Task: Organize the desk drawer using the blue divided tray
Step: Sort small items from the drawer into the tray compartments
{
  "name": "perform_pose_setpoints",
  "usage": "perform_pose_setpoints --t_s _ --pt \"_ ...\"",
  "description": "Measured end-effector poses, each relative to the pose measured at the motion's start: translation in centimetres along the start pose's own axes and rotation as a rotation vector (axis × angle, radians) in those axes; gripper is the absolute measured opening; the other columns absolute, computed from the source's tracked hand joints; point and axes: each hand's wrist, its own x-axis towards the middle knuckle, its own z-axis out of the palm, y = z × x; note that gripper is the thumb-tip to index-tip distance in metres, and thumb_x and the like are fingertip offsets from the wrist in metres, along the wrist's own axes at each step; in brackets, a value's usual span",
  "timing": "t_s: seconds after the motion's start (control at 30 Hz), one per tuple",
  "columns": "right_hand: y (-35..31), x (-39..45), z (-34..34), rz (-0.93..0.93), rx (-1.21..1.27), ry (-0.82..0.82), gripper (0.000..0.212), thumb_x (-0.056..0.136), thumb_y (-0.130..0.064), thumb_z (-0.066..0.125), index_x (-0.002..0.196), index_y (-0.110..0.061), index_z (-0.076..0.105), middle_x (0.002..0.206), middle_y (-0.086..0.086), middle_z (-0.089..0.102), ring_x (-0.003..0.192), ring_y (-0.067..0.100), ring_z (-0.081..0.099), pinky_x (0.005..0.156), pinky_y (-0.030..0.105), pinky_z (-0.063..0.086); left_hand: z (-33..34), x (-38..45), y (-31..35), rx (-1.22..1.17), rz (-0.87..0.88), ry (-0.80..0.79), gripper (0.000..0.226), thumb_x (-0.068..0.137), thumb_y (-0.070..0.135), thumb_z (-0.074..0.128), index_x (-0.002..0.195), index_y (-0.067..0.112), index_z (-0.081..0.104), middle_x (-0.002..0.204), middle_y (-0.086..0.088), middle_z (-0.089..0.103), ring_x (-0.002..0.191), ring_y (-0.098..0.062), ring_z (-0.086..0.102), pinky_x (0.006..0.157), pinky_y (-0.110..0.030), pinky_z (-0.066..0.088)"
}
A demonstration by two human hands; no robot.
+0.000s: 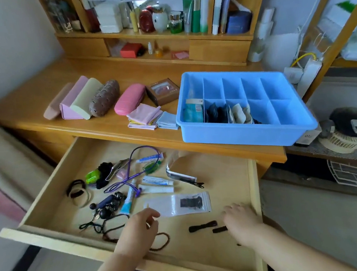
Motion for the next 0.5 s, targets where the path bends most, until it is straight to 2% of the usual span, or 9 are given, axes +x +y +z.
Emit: perform_pose_setpoints --t_s 0.07,0.1,0.17,0.2,0.27,0.33,0.4,0.5 --pt "0.1 0.1 -0.1 0.067 0.206 0.023 0.032 0.093 -0.008 0.041 0.125 -0.013 0.041 0.098 0.002 0.057 0.086 0.021 0.055 0.068 0.032 0.044 -0.7 0.1 -0.7 -0.002 -0.033 0.054 0.021 0.088 0.016 0.053 0.096 0.034 0.06 0.075 0.006 0.06 0.06 -0.007 0.053 0.054 -0.016 0.039" --pt "-0.1 0.2 -0.2 0.105 0.331 0.047 0.021 0.095 -0.014 0.04 0.117 -0.018 0.04 0.085 -0.002 0.054 0.071 0.018 0.052 0.055 0.029 0.039 -1.1 0.1 -1.2 0.002 -0.054 0.097 0.02 0.088 0.016 0.053 0.096 0.033 0.061 0.073 0.007 0.06 0.06 -0.008 0.053 0.055 -0.02 0.04" --pt "-0.5 0.4 -0.2 0.144 0.503 0.087 0.004 0.096 -0.021 0.038 0.1 -0.022 0.036 0.073 -0.005 0.049 0.057 0.014 0.045 0.044 0.026 0.029 -2.1 0.1 -1.9 0.016 -0.08 0.19 0.019 0.089 0.016 0.053 0.097 0.03 0.064 0.068 0.009 0.057 0.059 -0.007 0.052 0.054 -0.022 0.038" --pt "-0.7 0.5 -0.1 0.129 0.537 0.103 0.006 0.095 -0.021 0.039 0.099 -0.024 0.035 0.076 -0.006 0.05 0.058 0.014 0.045 0.044 0.025 0.028 -2.4 0.0 -2.1 0.015 -0.085 0.225 0.019 0.089 0.015 0.053 0.097 0.029 0.064 0.066 0.011 0.056 0.057 -0.005 0.051 0.053 -0.02 0.036" --pt "-1.7 1.0 0.3 0.081 0.524 0.121 0.019 0.092 -0.018 0.045 0.109 -0.025 0.04 0.098 -0.005 0.058 0.071 0.015 0.051 0.049 0.023 0.032 -2.7 -0.1 -2.0 -0.007 -0.087 0.267 0.02 0.089 0.014 0.054 0.095 0.029 0.065 0.062 0.012 0.053 0.053 -0.003 0.049 0.05 -0.016 0.033" --pt "-2.8 1.6 0.9 0.05 0.417 0.104 0.035 0.09 -0.011 0.046 0.123 -0.023 0.041 0.121 -0.002 0.056 0.094 0.02 0.058 0.063 0.027 0.037 -2.6 -0.3 -1.6 -0.005 -0.081 0.28 0.019 0.088 0.015 0.055 0.095 0.03 0.064 0.063 0.012 0.053 0.053 -0.002 0.048 0.05 -0.014 0.032" --pt "-3.6 2.2 1.3 0.031 0.287 0.084 0.041 0.089 -0.003 0.044 0.127 -0.017 0.042 0.128 0.002 0.052 0.11 0.024 0.054 0.076 0.03 0.037 -2.4 -0.4 -1.4 0.046 -0.059 0.259 0.019 0.088 0.016 0.054 0.097 0.03 0.063 0.072 0.011 0.056 0.057 -0.001 0.05 0.053 -0.015 0.034" --pt "-4.0 2.7 1.5 -0.044 0.137 0.118 0.037 0.089 0.002 0.039 0.124 -0.008 0.046 0.129 0.01 0.045 0.121 0.026 0.043 0.099 0.035 0.031 -2.3 -0.5 -1.2 0.097 -0.048 0.229 0.017 0.088 0.018 0.054 0.097 0.031 0.062 0.083 0.013 0.059 0.064 0.001 0.053 0.057 -0.018 0.036"
